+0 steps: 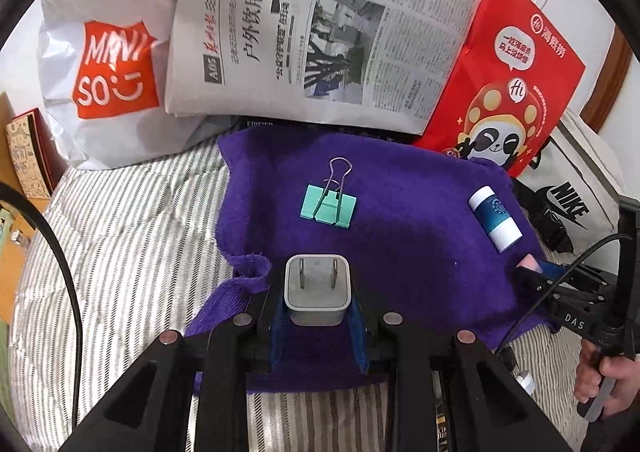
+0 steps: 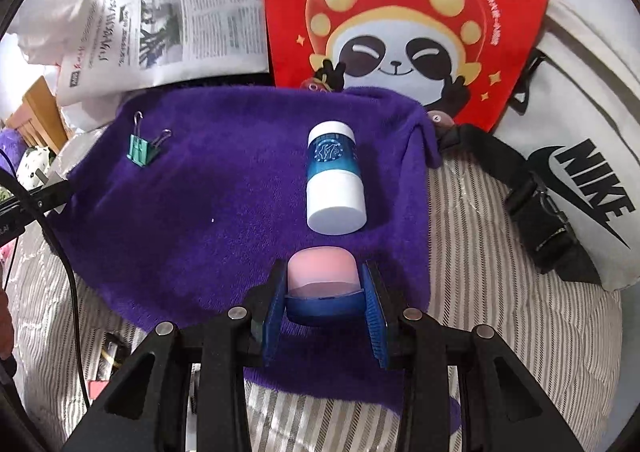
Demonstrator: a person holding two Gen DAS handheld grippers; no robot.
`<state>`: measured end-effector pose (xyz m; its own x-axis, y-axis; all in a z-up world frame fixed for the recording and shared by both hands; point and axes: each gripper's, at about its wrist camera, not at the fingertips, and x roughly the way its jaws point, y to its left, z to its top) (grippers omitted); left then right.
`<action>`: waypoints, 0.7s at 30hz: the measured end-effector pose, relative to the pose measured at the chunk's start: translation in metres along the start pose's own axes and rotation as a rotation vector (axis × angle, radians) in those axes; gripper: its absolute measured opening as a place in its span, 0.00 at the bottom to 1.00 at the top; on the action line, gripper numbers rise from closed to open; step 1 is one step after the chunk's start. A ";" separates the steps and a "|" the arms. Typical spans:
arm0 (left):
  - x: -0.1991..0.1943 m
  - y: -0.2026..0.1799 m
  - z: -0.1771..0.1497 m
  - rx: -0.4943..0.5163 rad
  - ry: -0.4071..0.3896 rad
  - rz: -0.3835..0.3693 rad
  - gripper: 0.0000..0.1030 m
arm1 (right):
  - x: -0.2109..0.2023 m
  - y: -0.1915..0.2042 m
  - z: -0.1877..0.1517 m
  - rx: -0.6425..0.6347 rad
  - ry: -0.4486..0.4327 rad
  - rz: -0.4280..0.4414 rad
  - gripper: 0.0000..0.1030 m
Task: Organize rigid objects
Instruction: 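Carry the charger with the left gripper while the right carries the container toward the towel, then lower the container onto the towel and open the right gripper while the left releases the charger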
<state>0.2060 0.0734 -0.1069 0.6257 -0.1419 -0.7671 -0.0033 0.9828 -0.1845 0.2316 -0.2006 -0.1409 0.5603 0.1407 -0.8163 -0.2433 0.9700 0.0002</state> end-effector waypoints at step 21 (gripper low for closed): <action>0.036 0.001 0.012 0.038 0.056 0.014 0.25 | 0.019 -0.002 0.001 -0.033 0.005 -0.019 0.36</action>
<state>0.2382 0.0705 -0.1272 0.5810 -0.1339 -0.8028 0.0191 0.9883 -0.1510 0.2430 -0.1995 -0.1558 0.5615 0.1211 -0.8186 -0.2587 0.9653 -0.0346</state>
